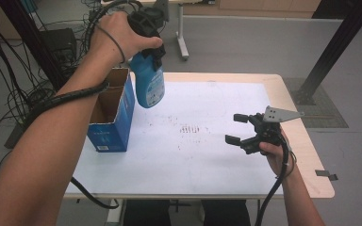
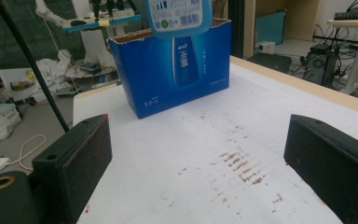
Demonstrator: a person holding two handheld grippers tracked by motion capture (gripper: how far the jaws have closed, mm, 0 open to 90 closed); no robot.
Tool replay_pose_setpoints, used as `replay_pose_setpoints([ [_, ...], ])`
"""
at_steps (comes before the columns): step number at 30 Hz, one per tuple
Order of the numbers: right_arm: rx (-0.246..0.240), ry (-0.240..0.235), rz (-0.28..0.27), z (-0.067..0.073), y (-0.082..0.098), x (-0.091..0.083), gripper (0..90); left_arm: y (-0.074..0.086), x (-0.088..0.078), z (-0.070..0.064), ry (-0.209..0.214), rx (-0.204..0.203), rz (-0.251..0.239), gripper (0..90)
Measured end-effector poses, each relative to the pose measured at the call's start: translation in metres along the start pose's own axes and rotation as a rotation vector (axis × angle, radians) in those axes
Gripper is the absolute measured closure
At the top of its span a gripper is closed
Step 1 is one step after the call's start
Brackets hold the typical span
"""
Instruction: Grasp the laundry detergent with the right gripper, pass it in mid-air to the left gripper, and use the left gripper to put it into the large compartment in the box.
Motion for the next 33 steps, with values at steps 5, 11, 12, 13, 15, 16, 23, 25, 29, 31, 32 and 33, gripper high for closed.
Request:
replay_pose_setpoints([
  [5, 0.003, 0.001, -0.004, 0.0, 0.002, 0.0, 7.4, 0.008, -0.007, 0.023, -0.028, -0.108, -0.011, 37.9],
  [11, 0.003, 0.011, -0.01, 0.002, 0.001, 0.0, 5.9, 0.014, -0.013, 0.044, -0.057, -0.19, 0.005, 37.9],
  [12, 0.004, 0.011, -0.01, 0.002, 0.001, 0.0, 5.8, 0.015, -0.014, 0.047, -0.062, -0.202, 0.009, 37.9],
  [13, 0.003, 0.013, -0.008, 0.002, 0.001, 0.0, 5.8, 0.017, -0.014, 0.05, -0.068, -0.223, 0.006, 37.9],
  [15, 0.002, 0.015, -0.011, 0.002, 0.002, 0.0, 5.7, 0.019, -0.016, 0.055, -0.081, -0.264, 0.007, 37.9],
  [16, 0.004, 0.016, -0.011, 0.002, 0.002, 0.0, 5.7, 0.02, -0.017, 0.057, -0.091, -0.285, 0.01, 37.9],
  [23, 0.007, 0.016, -0.016, 0.002, 0.004, 0.0, 5.6, 0.024, -0.026, 0.075, -0.102, -0.425, 0.014, 37.9],
  [25, 0.007, 0.018, -0.012, 0.003, 0.003, 0.0, 5.7, 0.026, -0.027, 0.082, -0.103, -0.466, 0.014, 37.9],
  [29, 0.008, 0.016, -0.02, 0.002, 0.004, -0.001, 5.7, 0.027, -0.026, 0.088, -0.119, -0.498, 0.022, 37.9],
  [31, 0.008, 0.02, -0.019, 0.002, 0.004, -0.001, 5.7, 0.029, -0.025, 0.091, -0.124, -0.52, 0.021, 37.9],
  [32, 0.01, 0.018, -0.019, 0.002, 0.005, -0.001, 5.7, 0.029, -0.024, 0.092, -0.129, -0.525, 0.024, 37.9],
  [33, 0.01, 0.019, -0.016, 0.002, 0.005, -0.001, 5.7, 0.03, -0.024, 0.093, -0.134, -0.53, 0.026, 37.9],
])
Point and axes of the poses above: each handheld gripper's, and its own axes: x roughly forward along the jaws, y roughly out of its underside, z roughly to its left, the point moved 1 cm from there along x, roughly forward along the jaws, and after that the axes turned 3 degrees about -x, right-handed, at the moved point
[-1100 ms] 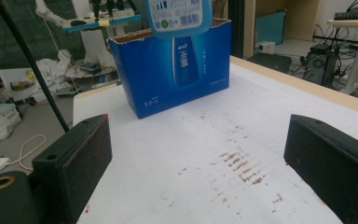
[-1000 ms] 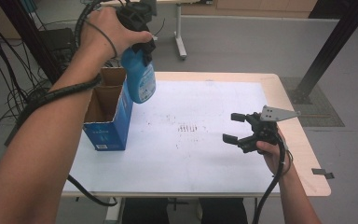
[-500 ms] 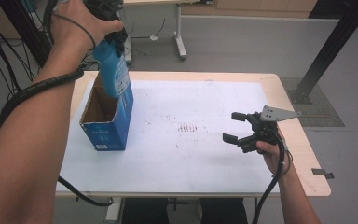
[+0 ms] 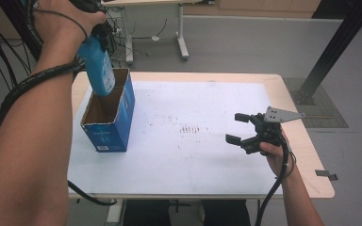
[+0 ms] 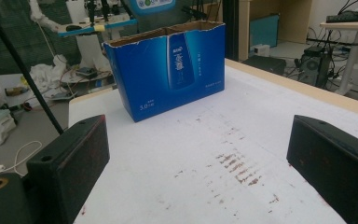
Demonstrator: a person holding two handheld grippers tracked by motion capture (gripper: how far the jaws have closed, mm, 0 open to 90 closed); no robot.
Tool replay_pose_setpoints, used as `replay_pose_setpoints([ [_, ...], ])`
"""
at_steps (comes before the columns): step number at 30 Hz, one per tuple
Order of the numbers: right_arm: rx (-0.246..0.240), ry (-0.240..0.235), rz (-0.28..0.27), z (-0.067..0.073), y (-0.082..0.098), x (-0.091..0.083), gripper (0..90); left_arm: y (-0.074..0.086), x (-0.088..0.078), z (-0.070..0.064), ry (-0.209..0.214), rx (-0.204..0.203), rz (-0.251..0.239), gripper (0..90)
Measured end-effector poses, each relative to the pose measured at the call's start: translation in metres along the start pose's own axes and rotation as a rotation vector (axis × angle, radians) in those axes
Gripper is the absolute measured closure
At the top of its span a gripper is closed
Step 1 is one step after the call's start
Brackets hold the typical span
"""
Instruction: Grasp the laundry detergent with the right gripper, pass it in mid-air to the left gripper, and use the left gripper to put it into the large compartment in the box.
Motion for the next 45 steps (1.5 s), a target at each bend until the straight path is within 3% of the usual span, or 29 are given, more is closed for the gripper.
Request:
replay_pose_setpoints([
  [14, 0.0, -0.004, -0.001, 0.0, 0.001, 0.001, 5.8, -0.001, 0.008, 0.009, 0.016, -0.015, 0.016, 37.9],
  [45, 0.003, -0.006, -0.001, 0.001, 0.003, 0.004, 5.8, -0.005, 0.057, 0.006, 0.025, 0.0, 0.099, 37.9],
])
Point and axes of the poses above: each handheld gripper's, and its own axes: x roughly forward along the jaws, y roughly out of its underside, z roughly to its left, the point moved 1 cm from there along x, roughly forward along the jaws, and after that the axes turned 3 degrees about -x, right-handed, at the moved point
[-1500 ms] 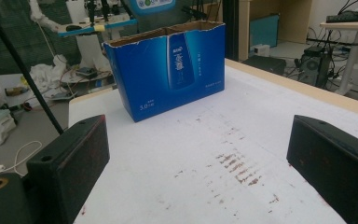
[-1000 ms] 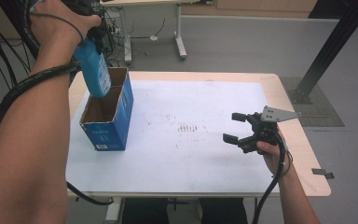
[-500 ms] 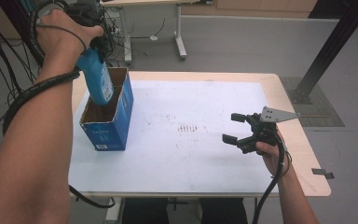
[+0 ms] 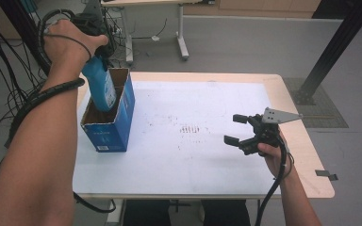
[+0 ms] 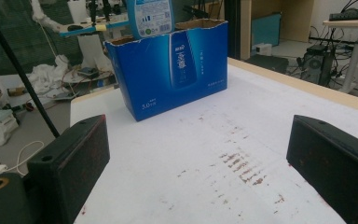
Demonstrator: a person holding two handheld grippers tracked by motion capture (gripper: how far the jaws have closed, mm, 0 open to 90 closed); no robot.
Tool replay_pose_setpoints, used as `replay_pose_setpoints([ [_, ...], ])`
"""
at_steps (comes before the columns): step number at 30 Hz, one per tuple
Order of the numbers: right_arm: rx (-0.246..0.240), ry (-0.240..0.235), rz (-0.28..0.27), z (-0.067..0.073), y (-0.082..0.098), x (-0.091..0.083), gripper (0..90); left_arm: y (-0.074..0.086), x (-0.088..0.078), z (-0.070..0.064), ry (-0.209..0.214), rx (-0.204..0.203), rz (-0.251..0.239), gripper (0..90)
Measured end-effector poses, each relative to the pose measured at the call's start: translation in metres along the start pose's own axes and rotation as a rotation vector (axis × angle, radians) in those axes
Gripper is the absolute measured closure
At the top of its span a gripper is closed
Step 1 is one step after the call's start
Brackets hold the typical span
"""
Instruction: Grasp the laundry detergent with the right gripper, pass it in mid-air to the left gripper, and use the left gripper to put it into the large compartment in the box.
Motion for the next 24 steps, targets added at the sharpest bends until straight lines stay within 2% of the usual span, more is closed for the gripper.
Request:
replay_pose_setpoints([
  [6, 0.005, 0.002, 0.002, 0.0, 0.001, 0.0, 5.8, 0.001, 0.013, 0.001, -0.001, -0.004, 0.001, 37.9],
  [8, 0.008, 0.002, 0.003, 0.0, 0.002, 0.0, 5.9, 0.0, 0.019, 0.002, 0.005, -0.001, 0.019, 37.9],
  [17, 0.014, 0.004, 0.006, 0.0, 0.004, 0.003, 5.9, 0.0, 0.041, 0.006, 0.011, -0.004, 0.044, 37.9],
  [24, 0.014, 0.005, 0.01, 0.001, 0.004, 0.004, 6.0, -0.001, 0.052, 0.007, 0.021, -0.005, 0.057, 37.8],
])
Point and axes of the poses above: each handheld gripper's, and its own axes: x roughly forward along the jaws, y roughly out of its underside, z roughly to its left, the point moved 1 cm from there along x, roughly forward along the jaws, and after that the axes turned 3 degrees about -x, right-handed, at the moved point
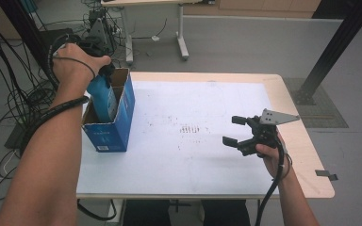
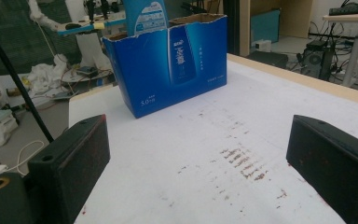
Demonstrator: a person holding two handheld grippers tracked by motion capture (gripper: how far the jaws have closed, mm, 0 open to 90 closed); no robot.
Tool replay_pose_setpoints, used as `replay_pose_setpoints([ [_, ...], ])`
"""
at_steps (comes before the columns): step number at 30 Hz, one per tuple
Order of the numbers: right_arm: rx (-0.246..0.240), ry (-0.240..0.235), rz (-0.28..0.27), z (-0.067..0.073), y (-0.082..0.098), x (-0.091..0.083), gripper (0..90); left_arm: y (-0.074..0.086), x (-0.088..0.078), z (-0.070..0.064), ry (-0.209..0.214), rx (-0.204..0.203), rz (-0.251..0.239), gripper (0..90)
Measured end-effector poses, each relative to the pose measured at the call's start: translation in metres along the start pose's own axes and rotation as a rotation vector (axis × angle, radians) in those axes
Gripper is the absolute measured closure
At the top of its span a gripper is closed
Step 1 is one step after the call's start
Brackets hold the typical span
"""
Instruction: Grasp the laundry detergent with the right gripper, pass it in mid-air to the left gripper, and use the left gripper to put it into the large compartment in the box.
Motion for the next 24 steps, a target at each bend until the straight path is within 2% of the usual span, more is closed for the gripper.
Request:
replay_pose_setpoints([
  [8, 0.004, 0.001, -0.001, 0.0, 0.002, 0.0, 6.1, 0.001, 0.01, -0.002, -0.01, 0.012, 0.006, 37.9],
  [24, 0.008, -0.002, 0.002, 0.0, 0.003, 0.002, 6.2, 0.005, 0.034, 0.001, 0.001, 0.005, 0.004, 37.8],
])
Point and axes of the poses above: each handheld gripper's, and its own axes: x roughly forward along the jaws, y roughly out of its underside, z roughly to its left, the point moved 1 cm from there along x, roughly forward along the jaws, and after that the axes turned 3 degrees about -x, right-handed, at the moved point
